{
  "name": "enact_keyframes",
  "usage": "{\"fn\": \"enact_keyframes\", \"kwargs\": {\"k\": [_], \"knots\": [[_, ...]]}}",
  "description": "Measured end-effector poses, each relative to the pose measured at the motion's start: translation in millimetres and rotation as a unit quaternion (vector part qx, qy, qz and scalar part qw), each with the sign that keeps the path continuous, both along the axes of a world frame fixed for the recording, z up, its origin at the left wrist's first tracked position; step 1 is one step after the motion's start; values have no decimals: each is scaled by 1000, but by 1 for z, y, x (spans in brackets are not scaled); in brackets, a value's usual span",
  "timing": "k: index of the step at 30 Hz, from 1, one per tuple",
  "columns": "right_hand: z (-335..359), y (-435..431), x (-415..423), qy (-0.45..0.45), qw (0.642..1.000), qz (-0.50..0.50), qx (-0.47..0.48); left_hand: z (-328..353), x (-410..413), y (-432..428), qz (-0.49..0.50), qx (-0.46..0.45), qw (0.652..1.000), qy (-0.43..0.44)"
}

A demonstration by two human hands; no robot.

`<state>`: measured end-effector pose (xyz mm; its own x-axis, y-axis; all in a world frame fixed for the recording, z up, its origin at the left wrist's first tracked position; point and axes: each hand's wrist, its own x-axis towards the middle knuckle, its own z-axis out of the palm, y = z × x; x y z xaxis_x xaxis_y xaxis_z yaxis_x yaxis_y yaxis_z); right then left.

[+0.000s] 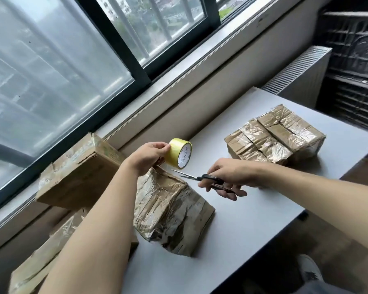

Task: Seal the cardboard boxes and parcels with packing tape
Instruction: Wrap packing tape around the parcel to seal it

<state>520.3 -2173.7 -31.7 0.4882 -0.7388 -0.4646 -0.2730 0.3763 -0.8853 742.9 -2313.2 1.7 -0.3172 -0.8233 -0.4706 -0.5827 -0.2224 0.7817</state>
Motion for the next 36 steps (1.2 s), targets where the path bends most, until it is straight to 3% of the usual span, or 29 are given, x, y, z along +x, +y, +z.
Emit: {"fn": "enact_keyframes", "kwargs": {"k": [5,26,31,36], "knots": [[-4,-13,8,33,999,-4,-3,3,-2,3,20,1,1000,-16],[-24,-38,43,-16,999,-40,4,-2,-1,-12,19,-1,1000,-25],[-24,-40,40,-22,999,-41,-7,-8,2,-14,37,13,999,8],[-29,-36,50,-70,996,-55,27,-11,-7,-14,110,21,988,107]]}}
